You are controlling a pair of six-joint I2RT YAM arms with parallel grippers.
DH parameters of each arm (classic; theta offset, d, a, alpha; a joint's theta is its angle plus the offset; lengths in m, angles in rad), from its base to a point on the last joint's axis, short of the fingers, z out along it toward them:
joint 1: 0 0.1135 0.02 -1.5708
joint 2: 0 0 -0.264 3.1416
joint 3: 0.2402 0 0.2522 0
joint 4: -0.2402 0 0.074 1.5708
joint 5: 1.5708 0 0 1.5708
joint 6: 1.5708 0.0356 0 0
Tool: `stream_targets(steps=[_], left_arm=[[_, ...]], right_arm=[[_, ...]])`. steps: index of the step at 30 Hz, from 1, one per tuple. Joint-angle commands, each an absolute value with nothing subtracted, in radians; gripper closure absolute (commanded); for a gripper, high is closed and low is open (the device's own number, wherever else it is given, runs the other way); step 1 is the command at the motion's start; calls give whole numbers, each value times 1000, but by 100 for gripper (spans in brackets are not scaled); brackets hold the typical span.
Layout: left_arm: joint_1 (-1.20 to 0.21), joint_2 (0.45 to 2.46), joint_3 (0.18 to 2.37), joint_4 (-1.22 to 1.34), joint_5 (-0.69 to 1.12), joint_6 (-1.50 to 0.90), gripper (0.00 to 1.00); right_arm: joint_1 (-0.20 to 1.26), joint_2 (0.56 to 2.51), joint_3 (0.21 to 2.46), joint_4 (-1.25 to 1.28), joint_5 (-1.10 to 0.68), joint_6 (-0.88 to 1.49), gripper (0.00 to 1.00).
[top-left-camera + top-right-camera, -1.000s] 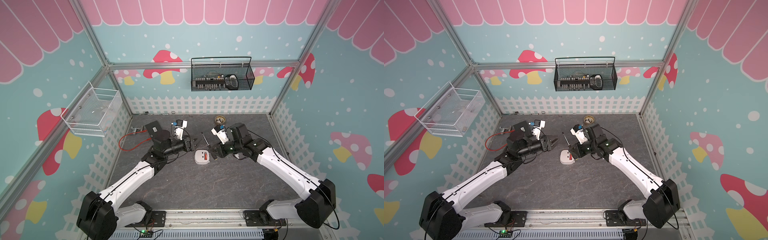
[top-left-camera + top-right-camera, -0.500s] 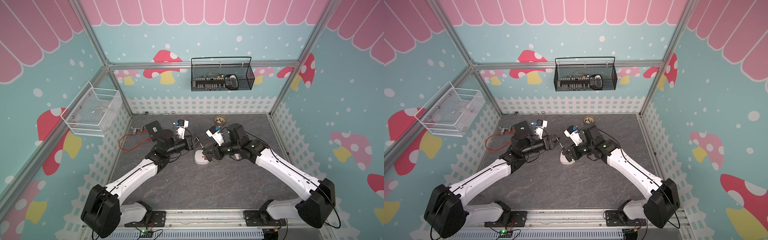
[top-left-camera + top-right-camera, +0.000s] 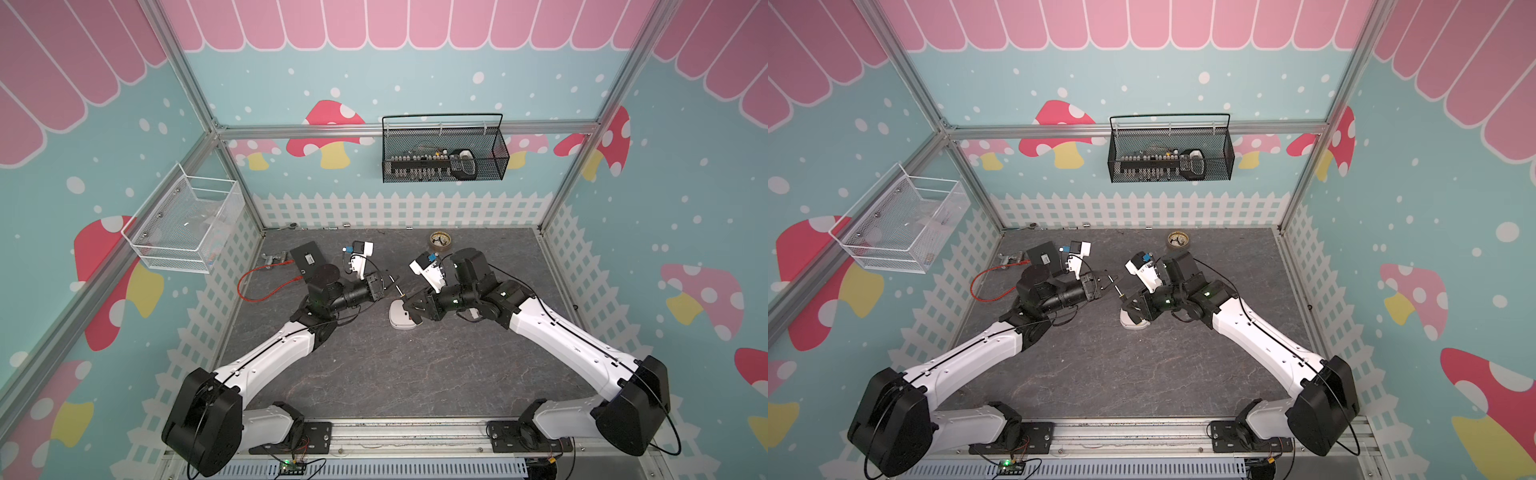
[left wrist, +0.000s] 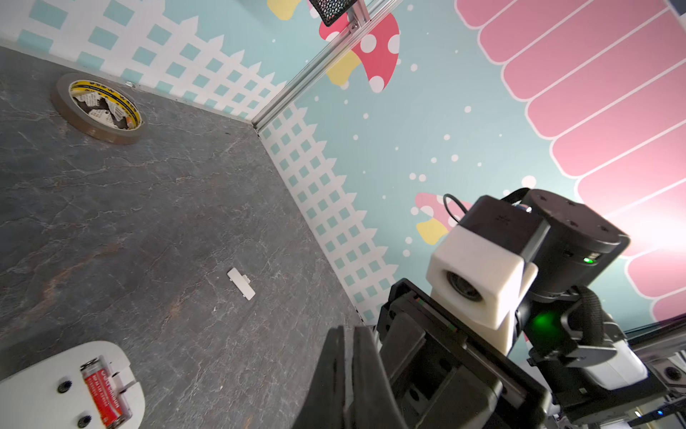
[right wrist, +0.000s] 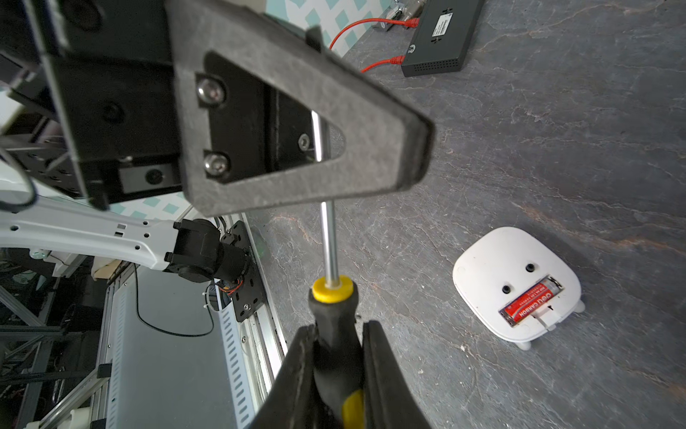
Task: Remove the battery from the alarm
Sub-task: Pick up the screwdriver from the center of the board.
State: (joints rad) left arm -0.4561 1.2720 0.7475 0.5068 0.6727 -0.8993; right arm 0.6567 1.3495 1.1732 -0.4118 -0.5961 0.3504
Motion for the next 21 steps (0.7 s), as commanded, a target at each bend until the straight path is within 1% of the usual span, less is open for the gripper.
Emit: stream_targets(steps=[1, 2, 3, 6, 8, 13, 15, 18, 21], left_arm=[[-382, 1304, 674, 589, 697, -979, 100], [-374, 1311, 661, 622, 703, -1006, 100], [-366, 1320, 644, 662, 708, -1044, 100], [-335, 1358, 586, 829, 726, -1185, 100], [-318, 1381, 541, 955, 711, -1288, 100], [-310, 1468, 443, 1379, 623, -1570, 100], [-310, 1491, 427, 1490, 583, -1631, 100], [-315, 1486, 428, 1509, 548, -1633, 100], [-325, 1471, 435, 1494, 522, -1618, 100]], right_arm=[[651, 1274, 1160, -336, -637, 401, 58], [650, 1266, 1154, -324, -637, 407, 49], [651, 1251, 1149, -314, -637, 414, 42], [649, 1198, 1126, -271, -614, 441, 31], [649, 1157, 1098, -223, -595, 474, 27], [650, 1053, 935, -4, -516, 624, 26], [643, 1025, 886, 59, -457, 686, 26], [640, 1018, 833, 144, -419, 767, 28], [640, 1053, 800, 219, -418, 829, 28]])
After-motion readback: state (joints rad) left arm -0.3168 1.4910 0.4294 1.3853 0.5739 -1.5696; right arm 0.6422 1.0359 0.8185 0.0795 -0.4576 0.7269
